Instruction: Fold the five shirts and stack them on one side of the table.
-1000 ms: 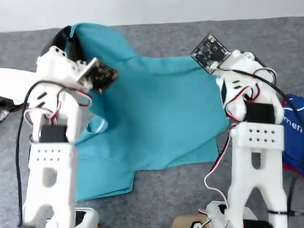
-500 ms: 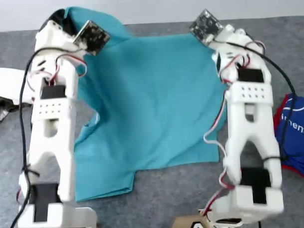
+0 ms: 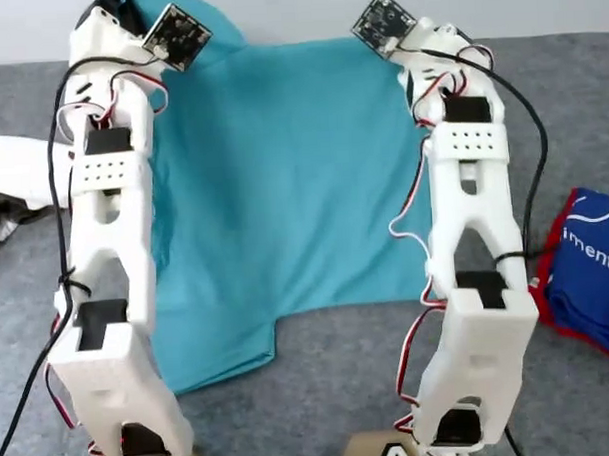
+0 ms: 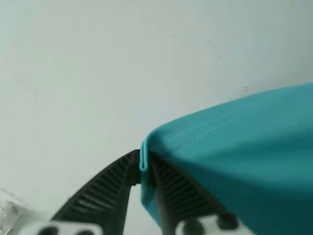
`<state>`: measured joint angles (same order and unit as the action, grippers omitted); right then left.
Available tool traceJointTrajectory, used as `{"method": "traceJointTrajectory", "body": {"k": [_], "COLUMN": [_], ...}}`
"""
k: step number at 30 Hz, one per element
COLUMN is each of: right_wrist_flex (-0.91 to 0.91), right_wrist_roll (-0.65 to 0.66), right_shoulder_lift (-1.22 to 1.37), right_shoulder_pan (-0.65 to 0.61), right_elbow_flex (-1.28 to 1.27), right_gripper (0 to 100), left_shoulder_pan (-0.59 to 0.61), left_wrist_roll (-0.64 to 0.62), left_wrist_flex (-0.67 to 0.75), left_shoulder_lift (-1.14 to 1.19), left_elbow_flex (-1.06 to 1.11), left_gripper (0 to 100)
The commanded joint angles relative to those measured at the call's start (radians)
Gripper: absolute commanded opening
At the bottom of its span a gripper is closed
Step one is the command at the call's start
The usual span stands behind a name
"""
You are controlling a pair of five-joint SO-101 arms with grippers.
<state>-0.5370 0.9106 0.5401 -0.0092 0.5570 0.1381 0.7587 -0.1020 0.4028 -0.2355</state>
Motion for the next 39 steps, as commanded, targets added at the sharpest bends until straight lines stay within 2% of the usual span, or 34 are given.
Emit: {"method": "traceJointTrajectory", "body": {"k": [1,18,21,28,31,34,39], "right_wrist_flex": [0.015,-0.013,-0.111,-0.503,-0.642,-0.717,-0.82], "right_wrist_roll": [0.011,0.011,0.011,0.015,0.057,0.066,0.068], "right_shoulder_lift": [0.013,0.193,0.193,0.193,0.196,0.193,0.199], "right_shoulder_pan": [-0.001,-0.016,-0.022,-0.022,-0.021,-0.022,-0.025], "right_elbow_flex": [0.1,0.345,0.382,0.506,0.535,0.537,0.578], "right_gripper": [1.0,1.0,1.0,1.0,1.0,1.0,1.0], "left_shoulder_pan": [0.011,0.015,0.006,0.003,0.005,0.011,0.012], "left_wrist_roll": [0.0,0.003,0.003,0.009,0.095,0.146,0.147], "left_wrist_flex": [0.018,-0.005,-0.14,-0.64,-0.821,-0.939,-1.036], "left_shoulder_lift": [-0.006,0.041,-0.012,-0.155,-0.18,-0.186,-0.189], "left_elbow_flex": [-0.053,-0.131,-0.134,-0.134,-0.134,-0.134,-0.134], "left_gripper": [0,0,0,0,0,0,0]}}
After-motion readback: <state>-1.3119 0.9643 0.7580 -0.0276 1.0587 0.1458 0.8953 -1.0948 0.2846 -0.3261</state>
